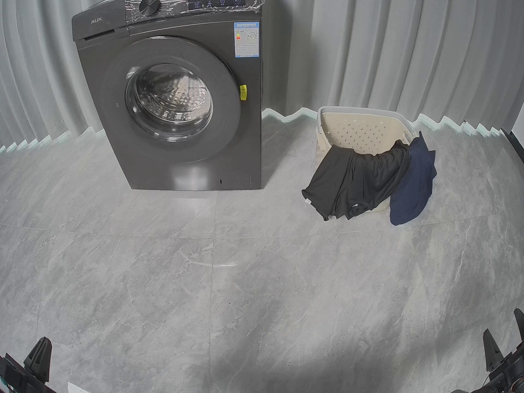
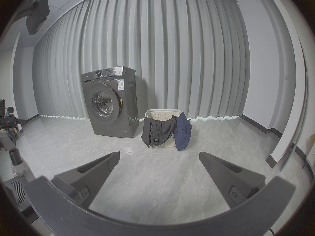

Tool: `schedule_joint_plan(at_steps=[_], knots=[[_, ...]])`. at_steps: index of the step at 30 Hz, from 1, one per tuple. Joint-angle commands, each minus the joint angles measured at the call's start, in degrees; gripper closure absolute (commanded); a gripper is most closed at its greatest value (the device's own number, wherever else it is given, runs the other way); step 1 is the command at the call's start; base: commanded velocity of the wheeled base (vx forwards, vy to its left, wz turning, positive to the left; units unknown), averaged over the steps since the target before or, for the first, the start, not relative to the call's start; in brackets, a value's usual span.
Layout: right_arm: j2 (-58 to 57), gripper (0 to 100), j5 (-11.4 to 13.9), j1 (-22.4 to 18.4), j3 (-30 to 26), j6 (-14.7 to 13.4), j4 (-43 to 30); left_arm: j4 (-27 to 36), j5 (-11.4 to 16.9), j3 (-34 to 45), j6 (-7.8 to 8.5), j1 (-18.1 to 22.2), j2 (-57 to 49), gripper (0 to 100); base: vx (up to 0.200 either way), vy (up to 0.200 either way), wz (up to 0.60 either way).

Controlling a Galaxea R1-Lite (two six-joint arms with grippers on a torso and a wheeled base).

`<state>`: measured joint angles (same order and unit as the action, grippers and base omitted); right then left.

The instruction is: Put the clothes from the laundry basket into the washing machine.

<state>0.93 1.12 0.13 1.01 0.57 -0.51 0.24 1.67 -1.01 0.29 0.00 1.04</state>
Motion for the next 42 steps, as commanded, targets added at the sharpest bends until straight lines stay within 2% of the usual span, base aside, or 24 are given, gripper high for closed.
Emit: schedule_joint_plan(at_steps=[1,25,42], knots=[[-0.57,0,0.02,-0.05,-0.84,0.04,-0.02,0.02,0.00,0.92,0.06,0.00,-1.04,100,0.000,0.000,0.00],[-0.57,0,-0.07,-0.05,-0.84,-0.05,0.07,0.02,0.00,0.92,-0.29,0.00,-1.04,100,0.000,0.000,0.00],[-0.57,0,0.02,-0.05,-0.84,0.04,-0.02,0.02,-0.09,0.92,-0.56,0.00,-1.04,100,0.200,0.000,0.00]])
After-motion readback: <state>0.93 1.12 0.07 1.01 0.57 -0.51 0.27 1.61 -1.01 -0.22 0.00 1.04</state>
